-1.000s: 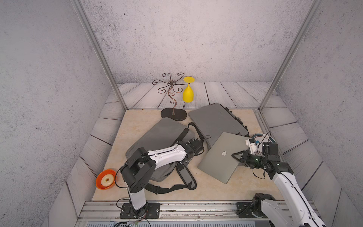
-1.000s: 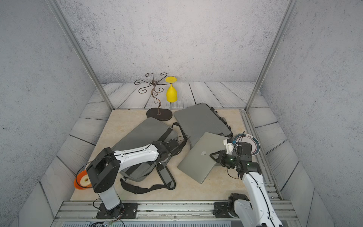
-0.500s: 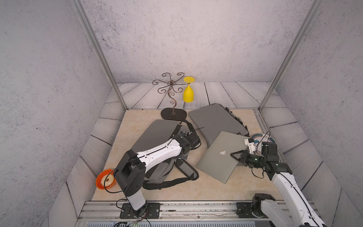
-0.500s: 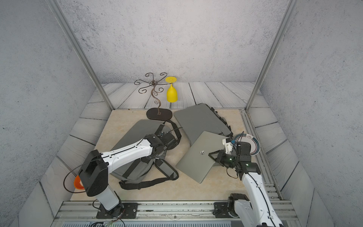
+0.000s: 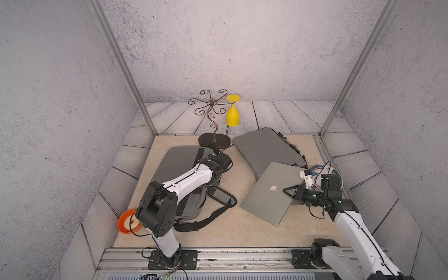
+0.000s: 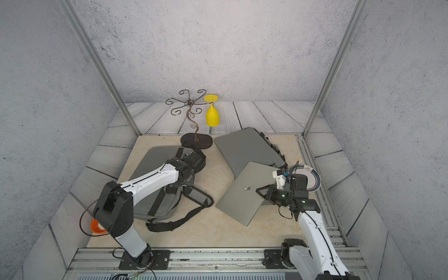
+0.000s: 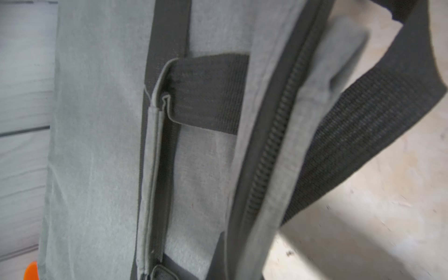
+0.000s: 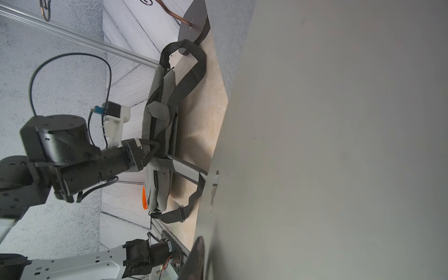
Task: Open the zippered laptop bag and take out the laptop
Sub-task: Move the zippered laptop bag to the corner of the board.
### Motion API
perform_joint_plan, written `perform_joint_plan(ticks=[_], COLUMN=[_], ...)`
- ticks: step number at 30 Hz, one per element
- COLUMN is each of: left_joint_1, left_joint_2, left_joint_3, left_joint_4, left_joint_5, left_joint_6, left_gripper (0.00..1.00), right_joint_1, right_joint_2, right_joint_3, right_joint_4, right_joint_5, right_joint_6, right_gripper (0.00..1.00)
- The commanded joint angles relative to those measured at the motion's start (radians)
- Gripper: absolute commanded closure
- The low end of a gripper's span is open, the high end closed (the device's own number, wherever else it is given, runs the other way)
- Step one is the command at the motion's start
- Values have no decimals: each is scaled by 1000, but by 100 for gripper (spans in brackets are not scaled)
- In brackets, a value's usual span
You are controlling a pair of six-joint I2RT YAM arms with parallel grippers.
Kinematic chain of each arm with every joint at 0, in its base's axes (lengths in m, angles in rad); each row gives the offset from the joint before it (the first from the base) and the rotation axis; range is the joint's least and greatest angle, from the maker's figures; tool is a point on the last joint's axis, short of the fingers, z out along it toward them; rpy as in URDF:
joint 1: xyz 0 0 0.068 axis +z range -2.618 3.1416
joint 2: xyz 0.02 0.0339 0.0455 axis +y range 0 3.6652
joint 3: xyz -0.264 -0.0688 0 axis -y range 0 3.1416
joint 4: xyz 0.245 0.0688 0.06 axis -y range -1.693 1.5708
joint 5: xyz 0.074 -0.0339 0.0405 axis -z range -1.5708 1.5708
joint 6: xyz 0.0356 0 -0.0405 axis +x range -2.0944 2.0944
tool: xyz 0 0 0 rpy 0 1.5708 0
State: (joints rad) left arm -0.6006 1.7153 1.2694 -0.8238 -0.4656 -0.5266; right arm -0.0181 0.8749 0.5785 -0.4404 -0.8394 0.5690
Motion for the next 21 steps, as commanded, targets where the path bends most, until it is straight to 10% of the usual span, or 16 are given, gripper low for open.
perform_joint_plan(ticks=[1, 21], left_joint_1=[52, 314], left_joint_2=[48, 358], left_joint_3=[54, 363], left_joint_4=[87, 216], left_joint_5=[-45, -93], left_joint_6=[99, 332], left_gripper=[100, 100], right_joint_1=[13, 156], right_joint_2=[2, 116], right_joint_3=[35, 29], right_joint_4=[115, 299], right_joint_5=[-95, -55], right_joint_6=[3, 80], right_gripper=[100, 100])
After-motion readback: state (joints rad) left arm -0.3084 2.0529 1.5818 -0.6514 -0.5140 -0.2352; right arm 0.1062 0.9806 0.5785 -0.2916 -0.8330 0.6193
